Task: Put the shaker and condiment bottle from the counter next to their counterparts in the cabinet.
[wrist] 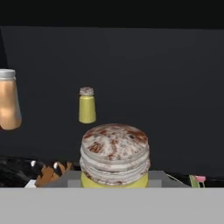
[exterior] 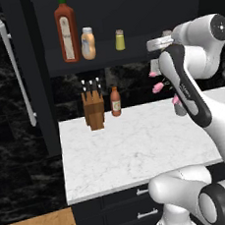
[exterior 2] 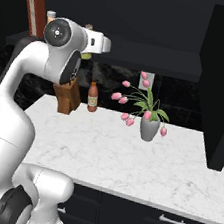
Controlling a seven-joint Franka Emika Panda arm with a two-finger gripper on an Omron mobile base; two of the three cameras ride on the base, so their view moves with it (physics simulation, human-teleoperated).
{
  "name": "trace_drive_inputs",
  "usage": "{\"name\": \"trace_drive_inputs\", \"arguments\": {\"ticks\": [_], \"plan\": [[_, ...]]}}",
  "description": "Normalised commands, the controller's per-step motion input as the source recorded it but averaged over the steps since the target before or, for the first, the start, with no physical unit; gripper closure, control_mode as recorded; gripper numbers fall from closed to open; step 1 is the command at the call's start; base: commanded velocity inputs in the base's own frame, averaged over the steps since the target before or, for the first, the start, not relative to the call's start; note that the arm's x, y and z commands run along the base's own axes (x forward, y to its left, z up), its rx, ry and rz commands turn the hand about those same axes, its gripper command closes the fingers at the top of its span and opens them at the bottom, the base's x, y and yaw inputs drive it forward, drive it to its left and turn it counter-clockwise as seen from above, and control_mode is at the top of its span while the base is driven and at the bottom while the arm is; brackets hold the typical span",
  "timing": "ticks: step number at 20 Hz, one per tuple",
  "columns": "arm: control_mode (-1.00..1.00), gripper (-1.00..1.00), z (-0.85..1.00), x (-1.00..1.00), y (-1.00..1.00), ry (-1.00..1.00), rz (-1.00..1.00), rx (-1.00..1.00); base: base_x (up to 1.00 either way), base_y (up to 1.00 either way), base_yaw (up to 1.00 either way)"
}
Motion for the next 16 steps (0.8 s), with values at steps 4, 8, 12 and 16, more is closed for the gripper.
{"name": "trace_drive_inputs", "arguments": {"ticks": [4,8,12,16], "plan": [[-1.0,1.0,-0.04,0.38,0.0,0.11,0.07,0.0,0.0,0.0,0.0],[-1.0,1.0,-0.04,0.23,0.0,0.0,0.12,0.01,0.0,0.0,0.0],[-1.0,1.0,-0.03,0.34,0.0,0.0,0.03,0.03,0.0,0.0,0.0],[-1.0,1.0,0.0,0.23,0.0,0.0,0.0,0.0,0.0,0.0,0.0]]}}
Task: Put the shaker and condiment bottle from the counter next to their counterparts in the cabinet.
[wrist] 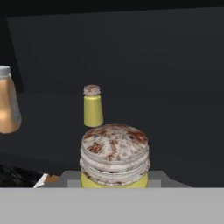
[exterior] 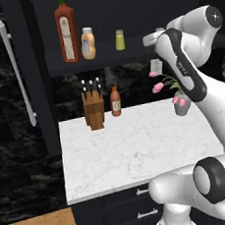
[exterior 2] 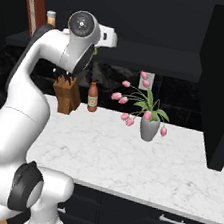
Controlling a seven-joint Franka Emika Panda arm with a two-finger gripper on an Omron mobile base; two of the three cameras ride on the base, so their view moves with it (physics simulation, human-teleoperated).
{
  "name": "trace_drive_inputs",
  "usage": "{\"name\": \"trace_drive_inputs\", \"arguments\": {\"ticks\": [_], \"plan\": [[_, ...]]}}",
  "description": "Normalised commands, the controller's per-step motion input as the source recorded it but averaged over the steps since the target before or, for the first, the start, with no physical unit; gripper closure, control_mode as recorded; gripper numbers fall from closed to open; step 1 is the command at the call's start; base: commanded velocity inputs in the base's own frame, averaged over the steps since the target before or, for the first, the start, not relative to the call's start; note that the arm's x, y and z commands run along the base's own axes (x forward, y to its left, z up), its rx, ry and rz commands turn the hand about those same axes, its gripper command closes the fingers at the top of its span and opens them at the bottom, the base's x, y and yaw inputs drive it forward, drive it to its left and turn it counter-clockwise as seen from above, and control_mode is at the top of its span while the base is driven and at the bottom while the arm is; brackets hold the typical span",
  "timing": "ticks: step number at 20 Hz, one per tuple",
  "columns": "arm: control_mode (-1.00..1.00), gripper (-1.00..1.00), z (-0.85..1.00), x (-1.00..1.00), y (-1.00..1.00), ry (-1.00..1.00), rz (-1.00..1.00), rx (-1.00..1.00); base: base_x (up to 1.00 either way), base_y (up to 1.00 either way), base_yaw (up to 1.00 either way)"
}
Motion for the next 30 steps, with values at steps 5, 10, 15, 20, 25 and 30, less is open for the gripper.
{"name": "trace_drive_inputs", "arguments": {"ticks": [5,10,15,20,25,30], "plan": [[-1.0,1.0,-0.02,0.27,0.11,0.0,0.0,0.0,0.0,0.0,0.0],[-1.0,1.0,-0.08,0.39,0.1,0.0,0.01,0.0,0.0,0.0,0.0],[-1.0,1.0,-0.14,0.37,0.02,0.0,0.02,0.0,0.0,0.0,0.0],[-1.0,1.0,-0.09,0.3,0.0,0.0,0.02,0.0,0.0,0.0,0.0],[-1.0,1.0,-0.02,0.18,0.0,0.0,0.08,0.0,0.0,0.0,0.0],[-1.0,1.0,-0.03,0.22,0.0,0.0,0.11,0.0,0.0,0.0,0.0]]}}
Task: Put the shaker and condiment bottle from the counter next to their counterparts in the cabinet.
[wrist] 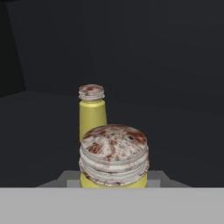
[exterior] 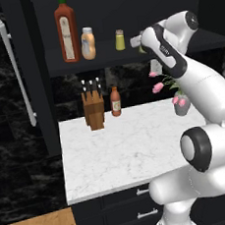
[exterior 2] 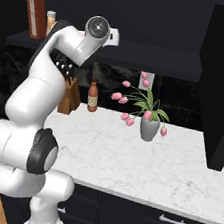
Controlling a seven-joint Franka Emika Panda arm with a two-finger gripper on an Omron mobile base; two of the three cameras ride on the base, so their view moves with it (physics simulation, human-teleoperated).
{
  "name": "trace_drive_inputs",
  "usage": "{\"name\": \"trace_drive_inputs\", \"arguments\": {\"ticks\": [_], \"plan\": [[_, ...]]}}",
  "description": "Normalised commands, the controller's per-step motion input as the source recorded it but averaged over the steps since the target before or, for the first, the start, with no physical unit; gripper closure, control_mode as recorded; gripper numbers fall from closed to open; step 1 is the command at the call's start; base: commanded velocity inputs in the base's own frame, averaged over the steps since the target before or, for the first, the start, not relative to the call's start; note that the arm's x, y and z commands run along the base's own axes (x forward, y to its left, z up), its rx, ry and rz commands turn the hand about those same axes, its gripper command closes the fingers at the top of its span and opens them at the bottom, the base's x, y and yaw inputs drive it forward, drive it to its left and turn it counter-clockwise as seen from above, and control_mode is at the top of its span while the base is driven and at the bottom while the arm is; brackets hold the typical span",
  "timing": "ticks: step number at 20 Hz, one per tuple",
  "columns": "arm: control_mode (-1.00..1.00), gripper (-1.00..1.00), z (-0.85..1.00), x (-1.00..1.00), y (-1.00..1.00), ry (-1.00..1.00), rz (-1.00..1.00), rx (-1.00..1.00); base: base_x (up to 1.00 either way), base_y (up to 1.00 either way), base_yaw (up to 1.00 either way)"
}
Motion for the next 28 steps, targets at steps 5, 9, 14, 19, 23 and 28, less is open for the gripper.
{"name": "trace_drive_inputs", "arguments": {"ticks": [5,9,14,19,23,28], "plan": [[-1.0,1.0,-0.1,0.27,0.0,0.0,0.1,0.0,0.0,0.0,0.0],[-1.0,1.0,-0.08,0.28,0.0,0.0,0.09,0.0,0.0,0.0,0.0],[-1.0,1.0,-0.01,0.38,0.0,0.0,0.08,0.0,0.0,0.0,0.0],[-1.0,1.0,0.0,0.31,0.0,0.0,0.07,0.0,0.0,0.0,0.0],[-1.0,1.0,-0.02,0.3,0.0,0.0,0.07,0.0,0.0,0.0,0.0],[-1.0,1.0,-0.04,0.27,0.0,-0.01,0.07,0.0,0.0,0.0,0.0]]}}
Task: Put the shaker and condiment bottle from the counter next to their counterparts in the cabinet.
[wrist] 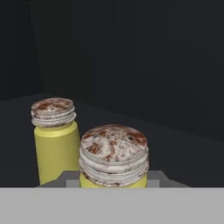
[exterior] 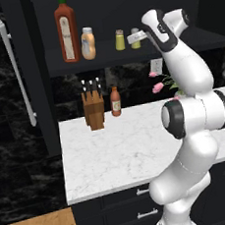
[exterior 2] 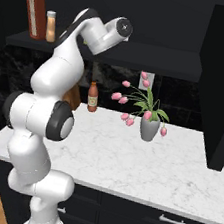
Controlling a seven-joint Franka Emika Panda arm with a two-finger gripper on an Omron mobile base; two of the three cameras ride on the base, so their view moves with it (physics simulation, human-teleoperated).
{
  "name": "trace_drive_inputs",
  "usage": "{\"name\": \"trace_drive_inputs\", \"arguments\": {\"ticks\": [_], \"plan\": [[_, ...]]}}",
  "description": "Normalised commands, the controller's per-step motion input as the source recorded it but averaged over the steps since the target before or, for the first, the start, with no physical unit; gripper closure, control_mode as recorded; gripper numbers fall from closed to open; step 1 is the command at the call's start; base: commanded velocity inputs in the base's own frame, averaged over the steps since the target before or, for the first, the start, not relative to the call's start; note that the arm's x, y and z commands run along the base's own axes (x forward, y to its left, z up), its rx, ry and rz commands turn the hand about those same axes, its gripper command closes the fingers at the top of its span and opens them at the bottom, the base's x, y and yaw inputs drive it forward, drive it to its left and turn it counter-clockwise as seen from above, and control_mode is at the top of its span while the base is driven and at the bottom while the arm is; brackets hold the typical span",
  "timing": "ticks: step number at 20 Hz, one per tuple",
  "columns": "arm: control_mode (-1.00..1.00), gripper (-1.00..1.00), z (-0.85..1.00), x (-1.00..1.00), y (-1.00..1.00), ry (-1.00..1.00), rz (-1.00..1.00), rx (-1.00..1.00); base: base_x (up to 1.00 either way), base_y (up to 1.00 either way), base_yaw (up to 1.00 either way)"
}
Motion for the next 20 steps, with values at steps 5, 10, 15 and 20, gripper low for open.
{"name": "trace_drive_inputs", "arguments": {"ticks": [5,10,15,20], "plan": [[-1.0,-1.0,-0.09,0.07,0.02,0.0,0.07,0.0,0.0,0.0,0.0],[-1.0,-1.0,-0.07,0.0,0.01,0.0,0.07,0.01,0.0,0.0,0.0],[-1.0,-1.0,0.0,0.0,0.0,0.0,0.05,0.03,0.0,0.0,0.0],[-1.0,-1.0,0.0,-0.04,0.0,0.01,0.01,0.03,0.0,0.0,0.0]]}}
